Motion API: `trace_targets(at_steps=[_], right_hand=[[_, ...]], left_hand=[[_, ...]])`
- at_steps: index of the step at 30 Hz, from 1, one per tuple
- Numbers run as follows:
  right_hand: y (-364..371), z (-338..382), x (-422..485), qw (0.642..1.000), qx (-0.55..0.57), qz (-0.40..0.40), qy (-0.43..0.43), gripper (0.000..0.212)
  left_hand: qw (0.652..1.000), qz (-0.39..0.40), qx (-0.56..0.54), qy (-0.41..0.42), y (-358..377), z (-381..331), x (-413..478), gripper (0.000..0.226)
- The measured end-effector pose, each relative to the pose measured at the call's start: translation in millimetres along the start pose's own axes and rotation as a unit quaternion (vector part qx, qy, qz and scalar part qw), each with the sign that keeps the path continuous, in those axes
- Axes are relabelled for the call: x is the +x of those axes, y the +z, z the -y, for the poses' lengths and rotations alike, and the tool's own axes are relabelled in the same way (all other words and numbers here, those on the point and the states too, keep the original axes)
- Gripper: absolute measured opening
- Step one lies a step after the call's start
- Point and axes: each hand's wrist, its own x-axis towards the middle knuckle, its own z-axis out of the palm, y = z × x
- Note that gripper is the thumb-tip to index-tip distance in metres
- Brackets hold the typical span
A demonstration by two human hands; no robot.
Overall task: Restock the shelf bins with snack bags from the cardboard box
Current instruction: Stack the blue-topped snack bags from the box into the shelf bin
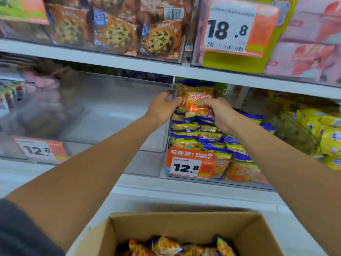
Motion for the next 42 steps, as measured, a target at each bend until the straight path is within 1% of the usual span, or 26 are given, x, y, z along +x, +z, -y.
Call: trace_targets(at_steps=[1, 3, 4, 6, 7, 9, 10, 12, 13, 14, 16, 17, 18, 19, 21, 23, 27, 29, 31, 33, 34, 38, 40, 42], right_hand=[[6.9, -0.2, 8.7, 1.000, -0.022, 0.003, 0.002, 0.067], [16.3, -7.0, 27.7, 0.998, -0.065, 0.003, 0.006, 0.068], [20.1, -10.1, 35.2, 0.997, -0.082, 0.008, 0.008, 0.063], [24.1, -16.6, 40.7, 0.994, -0.104, 0.011, 0.004, 0.033], [25.4, -19.4, 42.8, 0.994, -0.111, 0.004, -0.005, 0.025], [22.0, -25.9, 47.4, 0.990, -0.138, 0.000, -0.038, 0.030], [20.9, -25.9, 45.3, 0.986, -0.155, -0.001, -0.057, 0.029], [17.0, -26.7, 41.7, 0.981, -0.176, 0.009, -0.076, 0.032], [13.8, -28.3, 41.7, 0.980, -0.180, 0.005, -0.087, 0.039], [11.6, -28.6, 40.6, 0.978, -0.181, -0.002, -0.104, 0.054], [9.3, -31.7, 40.6, 0.971, -0.191, -0.013, -0.144, 0.093], [8.6, -33.5, 38.3, 0.963, -0.212, -0.010, -0.164, 0.103], [8.8, -35.7, 36.0, 0.955, -0.235, -0.007, -0.180, 0.107], [8.8, -37.7, 33.9, 0.949, -0.250, -0.002, -0.194, 0.107], [6.9, -40.0, 32.0, 0.943, -0.262, 0.007, -0.205, 0.102], [5.3, -39.8, 33.9, 0.939, -0.275, 0.010, -0.206, 0.099], [9.5, -36.2, 36.1, 0.944, -0.269, 0.007, -0.192, 0.103], [13.3, -37.3, 35.6, 0.942, -0.266, -0.025, -0.203, 0.101], [14.4, -40.5, 33.4, 0.927, -0.288, -0.066, -0.233, 0.092], [14.3, -41.9, 31.2, 0.917, -0.309, -0.070, -0.243, 0.080], [13.7, -41.8, 31.0, 0.916, -0.315, -0.063, -0.241, 0.079], [9.2, -36.6, 30.7, 0.926, -0.308, -0.036, -0.215, 0.094], [10.2, -33.1, 23.2, 0.936, -0.287, -0.042, -0.201, 0.093], [11.2, -29.7, 13.4, 0.936, -0.283, -0.063, -0.200, 0.090]], left_hand=[[1.000, -0.003, -0.012, -0.001, 0.7, 3.1, 8.2, 0.054], [1.000, 0.008, -0.018, 0.005, 1.3, 8.4, 22.6, 0.062], [1.000, 0.016, -0.022, 0.015, 1.0, 11.5, 30.1, 0.064], [0.999, 0.019, -0.033, 0.034, 0.3, 14.4, 37.2, 0.063], [0.998, 0.017, -0.037, 0.039, -0.2, 16.0, 40.9, 0.060], [0.998, 0.013, -0.050, 0.046, -0.1, 20.7, 47.5, 0.059], [0.997, 0.014, -0.058, 0.045, 0.4, 22.4, 48.9, 0.060], [0.996, 0.019, -0.078, 0.045, 1.6, 23.0, 47.8, 0.057], [0.995, 0.022, -0.086, 0.050, 2.1, 22.1, 46.7, 0.055], [0.994, 0.023, -0.093, 0.055, 3.1, 21.6, 45.9, 0.053], [0.992, 0.007, -0.106, 0.064, 3.5, 19.9, 42.1, 0.053], [0.992, -0.014, -0.106, 0.073, 3.1, 20.2, 40.8, 0.053], [0.991, -0.037, -0.100, 0.085, 3.0, 21.4, 40.7, 0.050], [0.989, -0.052, -0.093, 0.100, 2.9, 21.9, 39.4, 0.044], [0.988, -0.057, -0.083, 0.121, 3.8, 22.4, 36.3, 0.032], [0.987, -0.056, -0.083, 0.127, 5.1, 22.4, 34.6, 0.027], [0.986, -0.059, -0.096, 0.125, 5.6, 20.3, 30.5, 0.031], [0.987, -0.063, -0.077, 0.126, 4.3, 19.7, 27.7, 0.039], [0.989, -0.037, -0.064, 0.128, 2.6, 20.3, 24.3, 0.036], [0.989, 0.000, -0.076, 0.124, 1.5, 20.9, 17.9, 0.031], [0.989, 0.011, -0.084, 0.118, 0.9, 20.7, 15.2, 0.031], [0.992, 0.033, -0.091, 0.081, -2.1, 16.4, 5.2, 0.031], [0.995, 0.033, -0.078, 0.059, -4.4, 15.5, 0.3, 0.032], [0.996, 0.035, -0.066, 0.050, -6.3, 14.1, -7.1, 0.035]])
